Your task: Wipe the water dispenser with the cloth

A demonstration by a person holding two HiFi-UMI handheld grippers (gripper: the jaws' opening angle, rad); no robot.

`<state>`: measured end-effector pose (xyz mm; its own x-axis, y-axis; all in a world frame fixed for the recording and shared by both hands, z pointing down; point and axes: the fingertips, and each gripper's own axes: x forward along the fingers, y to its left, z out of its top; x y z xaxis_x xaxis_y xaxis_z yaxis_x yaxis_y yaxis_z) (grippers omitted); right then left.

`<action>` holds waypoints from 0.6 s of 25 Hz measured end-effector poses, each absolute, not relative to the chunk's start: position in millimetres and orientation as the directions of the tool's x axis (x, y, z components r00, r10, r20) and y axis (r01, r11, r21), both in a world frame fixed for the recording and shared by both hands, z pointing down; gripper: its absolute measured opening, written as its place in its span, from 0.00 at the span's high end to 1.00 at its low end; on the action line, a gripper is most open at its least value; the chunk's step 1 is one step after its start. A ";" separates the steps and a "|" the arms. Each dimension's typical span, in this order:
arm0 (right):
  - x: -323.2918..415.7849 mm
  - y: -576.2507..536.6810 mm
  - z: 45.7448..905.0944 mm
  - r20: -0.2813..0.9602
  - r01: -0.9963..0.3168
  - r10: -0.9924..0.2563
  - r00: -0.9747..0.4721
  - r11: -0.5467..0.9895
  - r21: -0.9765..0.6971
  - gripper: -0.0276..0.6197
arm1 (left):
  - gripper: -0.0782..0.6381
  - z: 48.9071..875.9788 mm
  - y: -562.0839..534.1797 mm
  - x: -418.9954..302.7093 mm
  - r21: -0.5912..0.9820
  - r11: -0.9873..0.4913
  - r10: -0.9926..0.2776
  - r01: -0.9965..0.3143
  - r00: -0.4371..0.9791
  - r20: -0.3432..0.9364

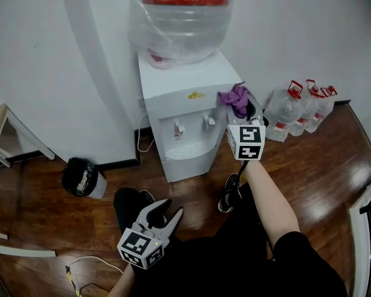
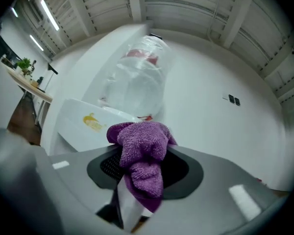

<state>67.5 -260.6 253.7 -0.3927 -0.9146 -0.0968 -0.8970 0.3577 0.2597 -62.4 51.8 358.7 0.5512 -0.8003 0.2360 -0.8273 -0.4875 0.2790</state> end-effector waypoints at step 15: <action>-99.6 -170.5 274.3 -0.046 -0.549 -0.738 -0.673 0.457 0.700 0.67 | 0.65 366.9 61.5 -77.8 0.272 -0.453 -0.812 -0.849 0.519 0.266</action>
<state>-99.6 -170.5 274.3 -0.6727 -0.7385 -0.0459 -0.5492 0.4568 0.6998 -77.8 61.5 366.9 0.5190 -0.8124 0.2657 -0.8488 -0.4532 0.2723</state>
